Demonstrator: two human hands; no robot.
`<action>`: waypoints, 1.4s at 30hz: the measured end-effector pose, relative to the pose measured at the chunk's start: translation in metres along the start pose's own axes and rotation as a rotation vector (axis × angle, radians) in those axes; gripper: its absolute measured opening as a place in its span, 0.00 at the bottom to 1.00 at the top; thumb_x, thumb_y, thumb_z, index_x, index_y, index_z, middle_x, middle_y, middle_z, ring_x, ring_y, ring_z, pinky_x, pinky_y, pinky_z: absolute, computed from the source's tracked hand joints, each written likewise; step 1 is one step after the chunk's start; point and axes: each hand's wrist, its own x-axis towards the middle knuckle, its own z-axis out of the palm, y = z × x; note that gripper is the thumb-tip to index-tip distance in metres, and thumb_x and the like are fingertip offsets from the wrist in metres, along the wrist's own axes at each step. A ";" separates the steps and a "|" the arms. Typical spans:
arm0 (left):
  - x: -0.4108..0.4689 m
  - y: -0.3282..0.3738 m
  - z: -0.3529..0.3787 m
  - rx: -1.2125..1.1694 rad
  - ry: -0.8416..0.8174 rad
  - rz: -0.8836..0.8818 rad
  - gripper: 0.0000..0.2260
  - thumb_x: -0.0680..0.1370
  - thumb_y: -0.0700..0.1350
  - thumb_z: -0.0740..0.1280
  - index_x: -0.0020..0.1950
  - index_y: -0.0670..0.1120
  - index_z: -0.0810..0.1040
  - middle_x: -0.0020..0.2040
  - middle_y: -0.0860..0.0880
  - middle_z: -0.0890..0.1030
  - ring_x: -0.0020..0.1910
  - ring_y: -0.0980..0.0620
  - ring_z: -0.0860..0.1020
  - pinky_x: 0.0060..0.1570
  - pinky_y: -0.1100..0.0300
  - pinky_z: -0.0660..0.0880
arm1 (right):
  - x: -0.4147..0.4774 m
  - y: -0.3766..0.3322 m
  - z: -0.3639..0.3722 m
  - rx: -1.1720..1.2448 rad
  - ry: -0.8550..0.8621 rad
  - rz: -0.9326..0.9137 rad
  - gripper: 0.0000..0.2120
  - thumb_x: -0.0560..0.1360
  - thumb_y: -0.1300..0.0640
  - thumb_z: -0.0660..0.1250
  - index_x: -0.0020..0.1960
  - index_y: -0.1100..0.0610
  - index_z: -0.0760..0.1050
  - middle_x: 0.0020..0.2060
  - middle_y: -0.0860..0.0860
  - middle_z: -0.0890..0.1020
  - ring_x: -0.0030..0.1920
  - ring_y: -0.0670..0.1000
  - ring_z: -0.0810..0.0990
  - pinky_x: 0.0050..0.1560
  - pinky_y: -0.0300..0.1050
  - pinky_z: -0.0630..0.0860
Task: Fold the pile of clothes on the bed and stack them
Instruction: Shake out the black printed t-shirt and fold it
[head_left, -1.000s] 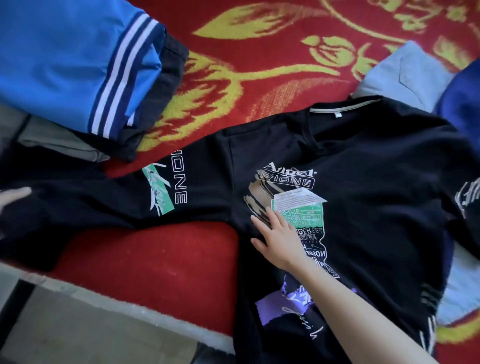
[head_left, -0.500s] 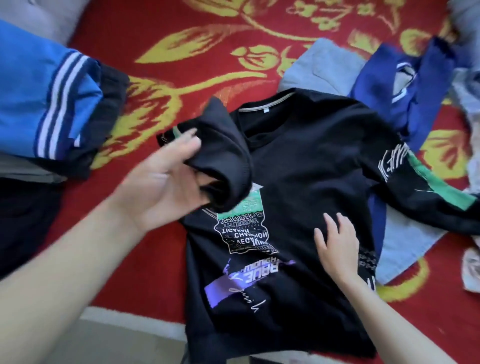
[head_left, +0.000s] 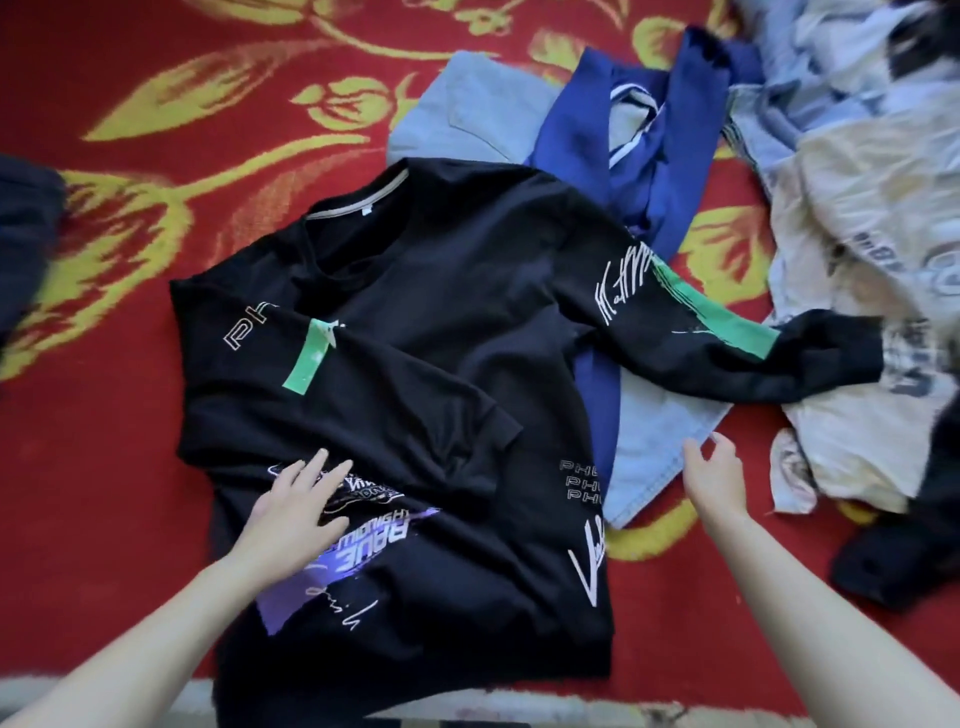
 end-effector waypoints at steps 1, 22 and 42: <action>0.002 0.007 0.001 0.030 -0.001 0.015 0.30 0.79 0.53 0.59 0.76 0.57 0.46 0.78 0.51 0.45 0.76 0.50 0.47 0.71 0.55 0.53 | 0.011 -0.001 -0.003 0.021 -0.002 0.015 0.24 0.78 0.54 0.58 0.71 0.62 0.61 0.66 0.65 0.68 0.65 0.63 0.68 0.63 0.52 0.64; 0.071 0.092 -0.010 0.144 -0.501 0.132 0.29 0.77 0.54 0.61 0.73 0.67 0.49 0.77 0.44 0.42 0.72 0.38 0.57 0.71 0.56 0.56 | 0.165 -0.041 -0.066 1.124 0.310 0.479 0.23 0.70 0.63 0.69 0.63 0.55 0.68 0.58 0.50 0.78 0.42 0.46 0.77 0.24 0.38 0.75; 0.040 0.011 -0.001 -1.516 -0.262 -0.416 0.05 0.79 0.50 0.61 0.51 0.50 0.73 0.51 0.48 0.78 0.46 0.46 0.77 0.57 0.47 0.67 | -0.130 -0.061 0.091 -0.326 -0.604 -1.072 0.32 0.71 0.44 0.51 0.72 0.55 0.64 0.64 0.56 0.73 0.65 0.56 0.70 0.64 0.50 0.69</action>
